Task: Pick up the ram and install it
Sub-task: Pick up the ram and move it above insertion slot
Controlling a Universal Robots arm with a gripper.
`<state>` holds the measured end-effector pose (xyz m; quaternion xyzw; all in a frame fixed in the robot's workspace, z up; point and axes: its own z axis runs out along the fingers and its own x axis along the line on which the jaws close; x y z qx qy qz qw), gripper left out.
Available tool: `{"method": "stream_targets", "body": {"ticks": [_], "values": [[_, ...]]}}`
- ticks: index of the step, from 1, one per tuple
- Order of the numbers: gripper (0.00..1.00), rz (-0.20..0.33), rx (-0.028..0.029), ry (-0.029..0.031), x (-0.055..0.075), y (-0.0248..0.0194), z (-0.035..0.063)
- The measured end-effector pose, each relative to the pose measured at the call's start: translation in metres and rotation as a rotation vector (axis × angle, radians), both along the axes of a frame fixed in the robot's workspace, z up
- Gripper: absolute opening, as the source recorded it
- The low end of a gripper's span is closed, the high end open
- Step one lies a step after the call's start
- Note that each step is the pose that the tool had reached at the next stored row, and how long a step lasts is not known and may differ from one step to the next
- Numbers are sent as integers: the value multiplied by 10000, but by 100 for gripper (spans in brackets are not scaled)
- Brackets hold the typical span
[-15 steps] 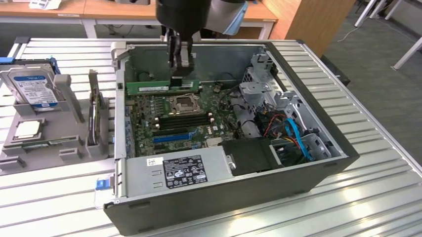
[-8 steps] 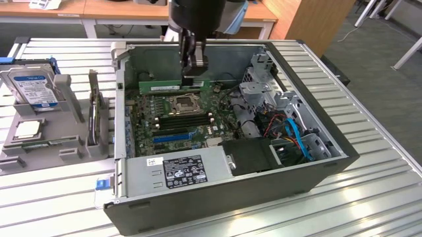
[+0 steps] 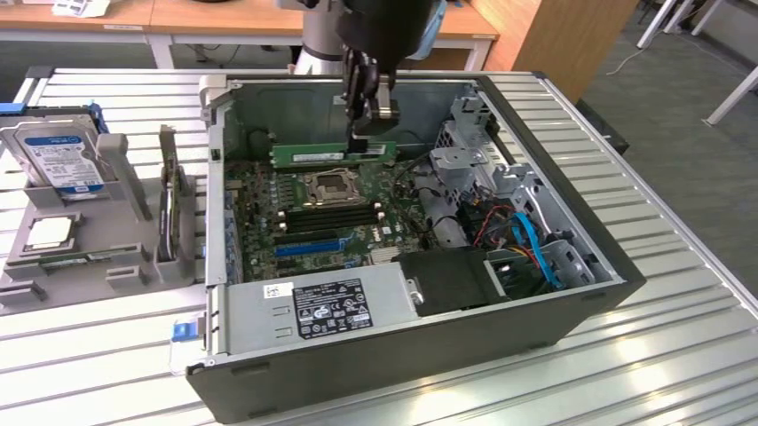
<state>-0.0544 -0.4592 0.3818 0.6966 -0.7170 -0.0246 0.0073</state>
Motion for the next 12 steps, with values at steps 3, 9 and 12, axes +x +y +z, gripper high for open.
{"method": "stream_targets", "body": {"ticks": [3,9,12], "values": [[12,-1,2,-1,22,0,-1],[12,-2,0,0,24,2,0],[12,0,1,-1,26,20,-1]]}}
